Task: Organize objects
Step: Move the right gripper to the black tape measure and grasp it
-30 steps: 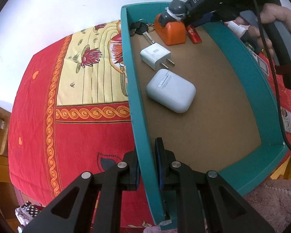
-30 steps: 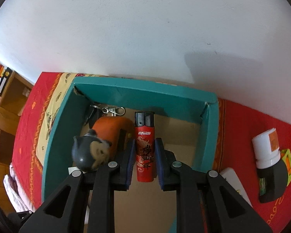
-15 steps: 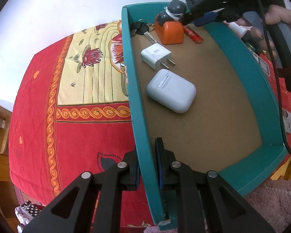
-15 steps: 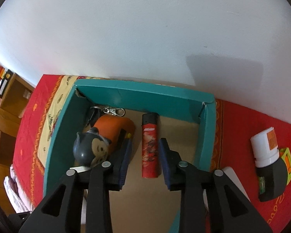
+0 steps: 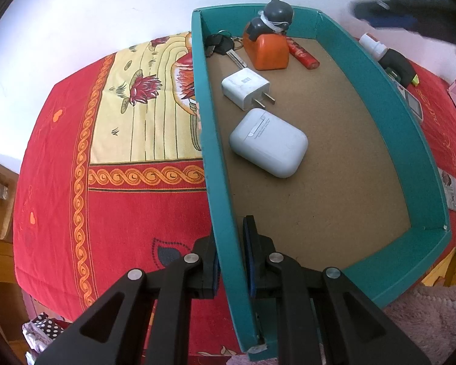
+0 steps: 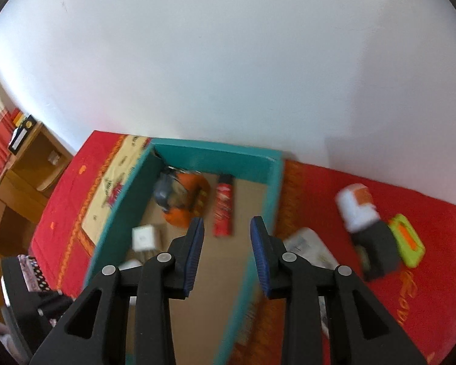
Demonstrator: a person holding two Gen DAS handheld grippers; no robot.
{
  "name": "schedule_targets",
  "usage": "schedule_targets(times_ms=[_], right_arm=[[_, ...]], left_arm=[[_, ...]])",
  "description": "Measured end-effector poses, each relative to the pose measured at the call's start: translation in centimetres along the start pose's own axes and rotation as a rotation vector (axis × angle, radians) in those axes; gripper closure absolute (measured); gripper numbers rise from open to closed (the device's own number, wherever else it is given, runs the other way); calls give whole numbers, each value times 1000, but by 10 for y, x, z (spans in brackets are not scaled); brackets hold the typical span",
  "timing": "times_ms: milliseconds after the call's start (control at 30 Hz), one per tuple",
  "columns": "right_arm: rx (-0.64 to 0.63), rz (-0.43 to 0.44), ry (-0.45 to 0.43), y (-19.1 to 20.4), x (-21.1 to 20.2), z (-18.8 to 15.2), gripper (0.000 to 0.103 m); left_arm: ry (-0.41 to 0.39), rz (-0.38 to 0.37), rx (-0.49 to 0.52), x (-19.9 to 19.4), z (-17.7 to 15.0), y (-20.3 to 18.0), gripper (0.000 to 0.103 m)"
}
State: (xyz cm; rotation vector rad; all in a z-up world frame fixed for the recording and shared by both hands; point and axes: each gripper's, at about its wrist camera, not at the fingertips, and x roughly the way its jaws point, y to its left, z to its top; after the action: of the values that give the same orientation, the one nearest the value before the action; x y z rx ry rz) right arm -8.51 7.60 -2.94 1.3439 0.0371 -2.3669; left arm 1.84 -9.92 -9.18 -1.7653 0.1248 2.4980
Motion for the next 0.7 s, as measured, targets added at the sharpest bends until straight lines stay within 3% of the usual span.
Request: schedule_targets(times_ms=[200,367,467,700], right_arm=[[84,-122,26,-60,-12,-27,68],[175,-215,39,-109,-9,-39,59],[208,-220,53,-126,-1,-41,49],[231,-207,85,-145,26,-35,48]], left_arm=[[3,-6,-10,0,0,3,91],[4,-4,-11,0,-1,2,91],[3,-4,-12,0,-1,2,91],[-3,1,-7,-2,-3,1,91]])
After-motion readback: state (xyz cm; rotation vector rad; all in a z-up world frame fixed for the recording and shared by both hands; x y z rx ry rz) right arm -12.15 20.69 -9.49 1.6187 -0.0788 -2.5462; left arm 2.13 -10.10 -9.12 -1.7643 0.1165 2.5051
